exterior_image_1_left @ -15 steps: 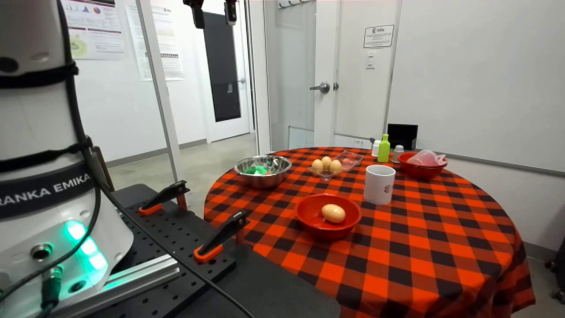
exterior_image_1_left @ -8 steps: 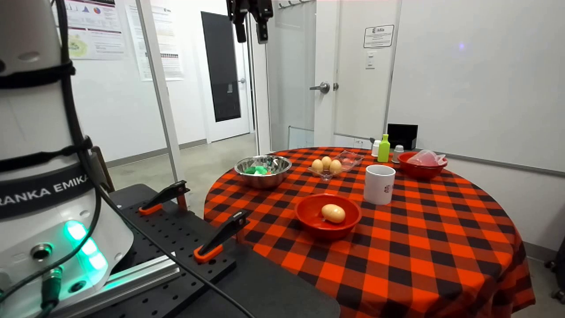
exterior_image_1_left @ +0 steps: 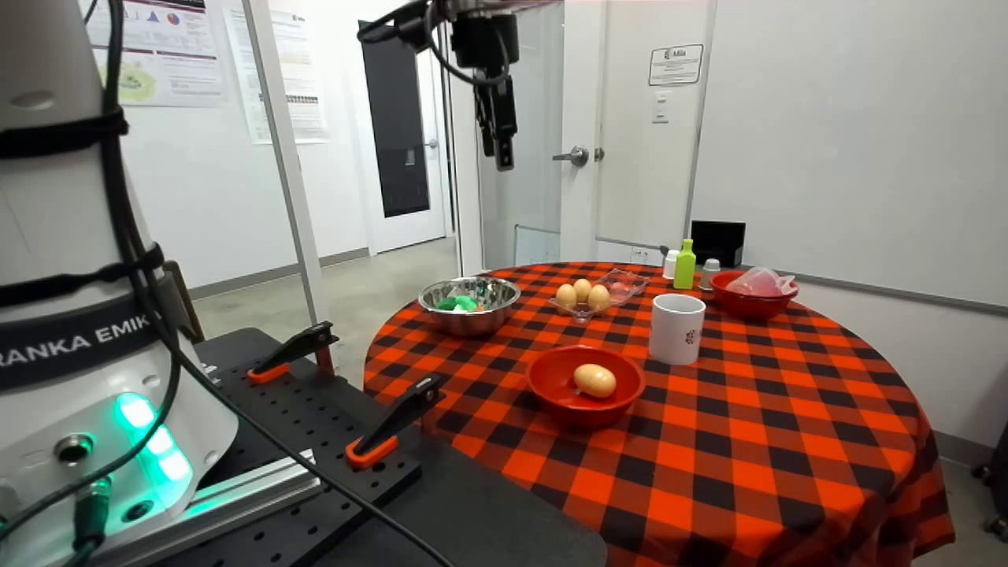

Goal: Remove the egg from the bowl and put it on the table

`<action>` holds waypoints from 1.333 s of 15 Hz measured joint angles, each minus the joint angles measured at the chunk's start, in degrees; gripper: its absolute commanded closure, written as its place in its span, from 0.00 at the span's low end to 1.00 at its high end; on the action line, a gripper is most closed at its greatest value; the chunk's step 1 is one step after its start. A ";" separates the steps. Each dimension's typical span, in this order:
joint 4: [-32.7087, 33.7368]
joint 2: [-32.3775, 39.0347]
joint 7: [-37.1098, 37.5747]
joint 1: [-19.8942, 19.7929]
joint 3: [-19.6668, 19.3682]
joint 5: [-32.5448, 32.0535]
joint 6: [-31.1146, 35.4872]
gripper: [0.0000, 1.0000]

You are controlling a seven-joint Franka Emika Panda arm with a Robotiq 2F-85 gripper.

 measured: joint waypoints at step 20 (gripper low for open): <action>0.15 27.77 19.26 -0.67 0.05 27.25 31.63 0.00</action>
